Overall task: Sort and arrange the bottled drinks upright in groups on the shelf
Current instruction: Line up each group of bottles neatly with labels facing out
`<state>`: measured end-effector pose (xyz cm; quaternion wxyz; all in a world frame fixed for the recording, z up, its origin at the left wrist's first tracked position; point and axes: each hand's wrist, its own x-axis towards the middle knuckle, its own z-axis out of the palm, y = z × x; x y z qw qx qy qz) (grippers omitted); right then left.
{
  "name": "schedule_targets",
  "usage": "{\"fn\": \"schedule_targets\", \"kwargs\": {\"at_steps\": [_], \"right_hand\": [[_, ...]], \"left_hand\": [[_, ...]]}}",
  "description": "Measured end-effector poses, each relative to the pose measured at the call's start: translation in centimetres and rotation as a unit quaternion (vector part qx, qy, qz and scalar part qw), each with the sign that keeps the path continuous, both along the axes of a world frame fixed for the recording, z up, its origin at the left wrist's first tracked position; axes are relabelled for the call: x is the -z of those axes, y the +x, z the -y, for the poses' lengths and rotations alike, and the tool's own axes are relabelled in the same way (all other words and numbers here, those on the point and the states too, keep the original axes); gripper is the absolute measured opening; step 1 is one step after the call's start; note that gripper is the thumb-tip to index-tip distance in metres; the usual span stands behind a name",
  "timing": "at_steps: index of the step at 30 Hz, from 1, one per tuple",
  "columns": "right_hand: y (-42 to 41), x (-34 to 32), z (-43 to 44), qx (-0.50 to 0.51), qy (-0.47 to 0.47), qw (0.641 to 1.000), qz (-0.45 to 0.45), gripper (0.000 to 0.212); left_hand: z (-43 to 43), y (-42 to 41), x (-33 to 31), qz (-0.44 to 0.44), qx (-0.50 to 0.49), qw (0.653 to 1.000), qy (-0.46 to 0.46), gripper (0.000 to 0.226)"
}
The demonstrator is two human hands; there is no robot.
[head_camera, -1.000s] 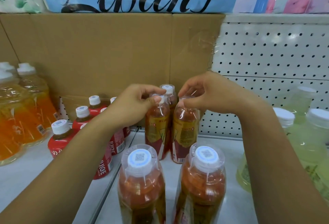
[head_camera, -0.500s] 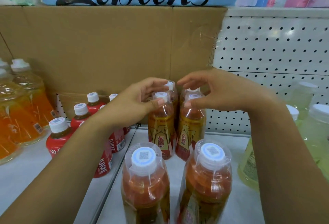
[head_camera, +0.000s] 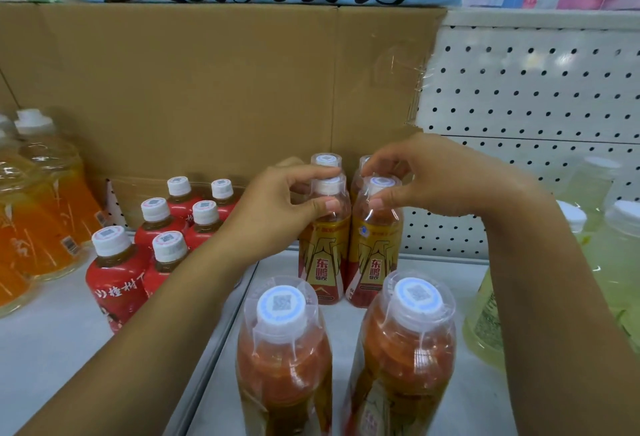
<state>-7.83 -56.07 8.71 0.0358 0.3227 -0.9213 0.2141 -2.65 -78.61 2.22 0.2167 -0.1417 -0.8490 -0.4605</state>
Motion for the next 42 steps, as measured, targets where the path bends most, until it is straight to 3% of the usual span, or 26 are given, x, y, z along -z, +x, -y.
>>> {"fn": "schedule_targets", "kwargs": {"at_steps": [11, 14, 16, 19, 24, 27, 29, 31, 35, 39, 42], "right_hand": [[0.3, -0.3, 0.6, 0.024, 0.051, 0.998, 0.003, 0.033], [1.6, -0.5, 0.5, 0.044, 0.058, 0.997, -0.015, 0.046], [3.0, -0.2, 0.4, 0.054, 0.019, 0.997, -0.05, 0.049], [5.3, 0.5, 0.4, 0.057, -0.051, 0.992, -0.103, 0.037], [10.8, 1.4, -1.0, 0.04, -0.157, 0.985, -0.056, 0.022], [14.5, 2.8, -1.8, 0.015, -0.187, 0.982, -0.002, 0.038], [16.1, 4.3, -2.1, 0.018, -0.191, 0.981, 0.026, 0.045], [16.9, 5.9, -2.4, 0.023, -0.186, 0.981, 0.047, 0.049], [17.4, 8.6, -2.1, 0.037, -0.174, 0.98, 0.087, 0.089], [16.9, 9.5, -2.2, 0.058, -0.164, 0.979, 0.102, 0.094], [16.7, 9.6, -2.6, 0.055, -0.184, 0.975, 0.112, 0.093]], "left_hand": [[0.5, 0.5, 0.0, 0.023, 0.005, 1.0, -0.002, 0.039], [0.4, 1.7, -0.8, 0.048, 0.009, 0.999, 0.003, 0.043], [0.4, 3.2, -1.5, 0.04, 0.005, 0.999, 0.009, 0.04], [0.3, 6.6, -2.5, 0.037, 0.02, 0.999, 0.027, 0.026], [0.5, 12.5, -1.9, 0.069, 0.082, 0.992, 0.07, 0.03], [1.2, 14.9, -0.8, 0.084, 0.098, 0.987, 0.092, 0.04], [1.4, 15.9, 0.2, 0.108, 0.118, 0.985, 0.063, 0.039], [1.3, 16.5, 1.5, 0.14, 0.119, 0.983, 0.009, 0.054], [1.0, 16.7, 3.4, 0.162, 0.085, 0.983, 0.005, 0.08], [1.5, 16.2, 3.4, 0.154, 0.094, 0.984, -0.008, 0.076], [2.2, 16.0, 3.6, 0.181, 0.146, 0.971, 0.048, 0.076]]}}
